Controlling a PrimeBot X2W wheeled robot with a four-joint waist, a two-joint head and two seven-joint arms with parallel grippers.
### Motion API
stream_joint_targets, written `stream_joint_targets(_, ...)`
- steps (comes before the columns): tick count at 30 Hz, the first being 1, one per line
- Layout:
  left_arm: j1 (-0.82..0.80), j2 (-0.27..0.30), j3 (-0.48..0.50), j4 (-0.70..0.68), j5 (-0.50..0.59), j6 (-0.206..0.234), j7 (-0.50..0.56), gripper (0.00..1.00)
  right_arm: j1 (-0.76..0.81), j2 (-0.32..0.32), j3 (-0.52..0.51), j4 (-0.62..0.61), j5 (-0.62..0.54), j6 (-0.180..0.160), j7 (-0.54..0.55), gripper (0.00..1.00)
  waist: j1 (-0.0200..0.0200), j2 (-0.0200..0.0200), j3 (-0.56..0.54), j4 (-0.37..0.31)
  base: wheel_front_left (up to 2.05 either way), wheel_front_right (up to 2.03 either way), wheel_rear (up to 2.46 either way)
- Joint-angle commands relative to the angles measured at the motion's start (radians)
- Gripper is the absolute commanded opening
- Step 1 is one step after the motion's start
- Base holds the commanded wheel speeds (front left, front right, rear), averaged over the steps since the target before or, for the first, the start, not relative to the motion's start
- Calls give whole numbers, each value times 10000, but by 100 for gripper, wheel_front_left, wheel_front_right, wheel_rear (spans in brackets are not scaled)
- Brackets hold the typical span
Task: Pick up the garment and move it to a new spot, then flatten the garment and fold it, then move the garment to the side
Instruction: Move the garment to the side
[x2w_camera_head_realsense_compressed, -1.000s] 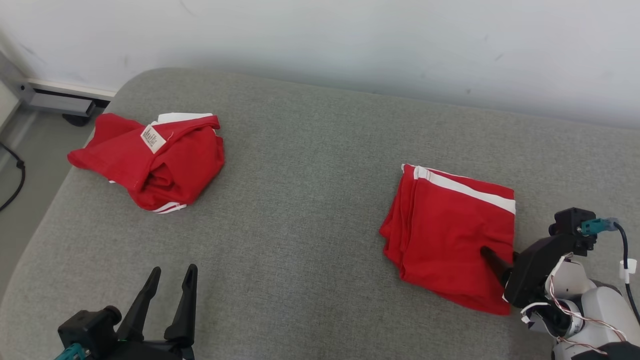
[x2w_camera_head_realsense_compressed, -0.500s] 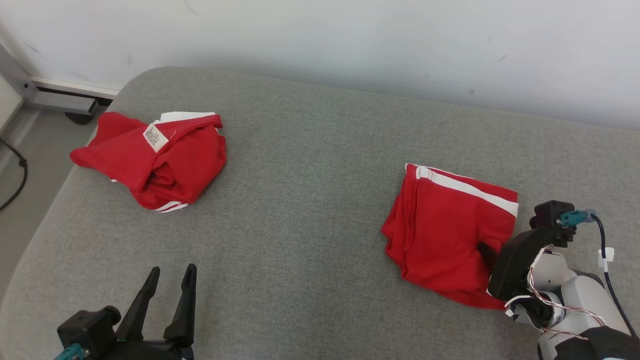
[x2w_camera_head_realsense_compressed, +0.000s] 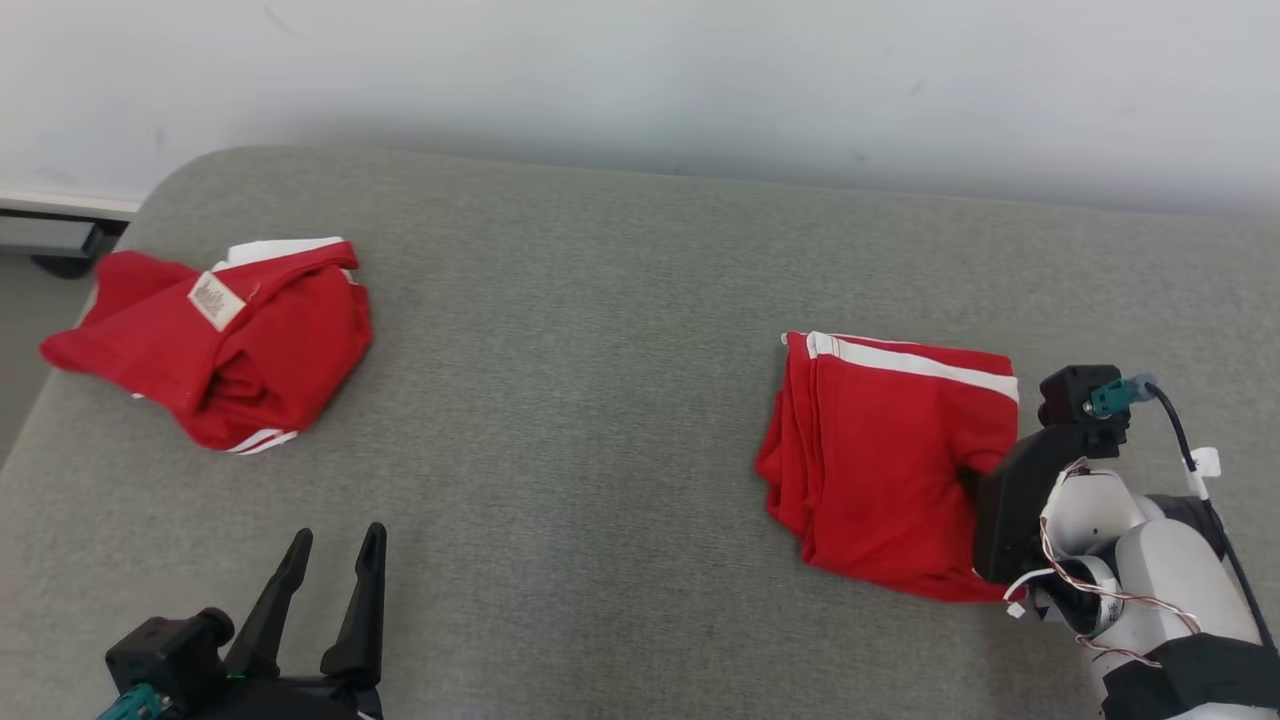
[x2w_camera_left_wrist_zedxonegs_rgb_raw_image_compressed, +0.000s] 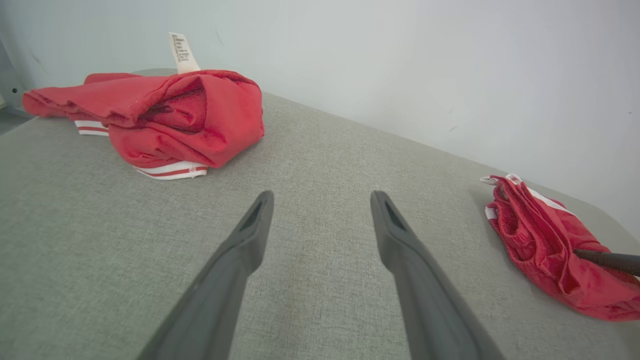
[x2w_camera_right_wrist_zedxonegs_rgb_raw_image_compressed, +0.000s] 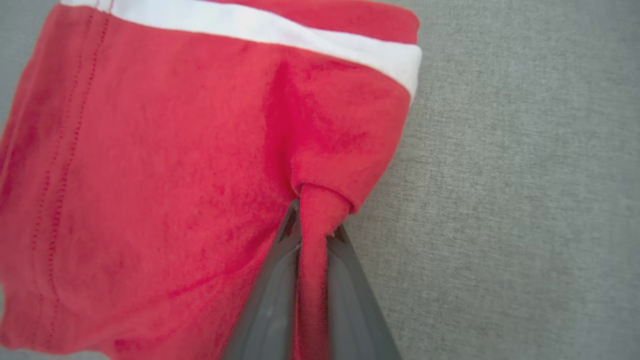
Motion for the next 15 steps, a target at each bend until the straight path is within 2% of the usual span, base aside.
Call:
stream_joint_targets(1,-177,63,14,-23,10,-60,-15,100,13,-176,-14,-213,-206,-22,195,0,0,-1,153,-430,0,0,0)
stream_joint_targets(5,-246,81,2,-27,39,-68,2,100,10,-415,191,-610,-286,-22,564,0,0,-1,278,-773,0,0,0)
stream_joint_targets(15,-637,57,-134,17,205,-160,42,100,-356,-1811,655,-1153,44,-22,796,0,0,-1,824,-1610,0,0,0)
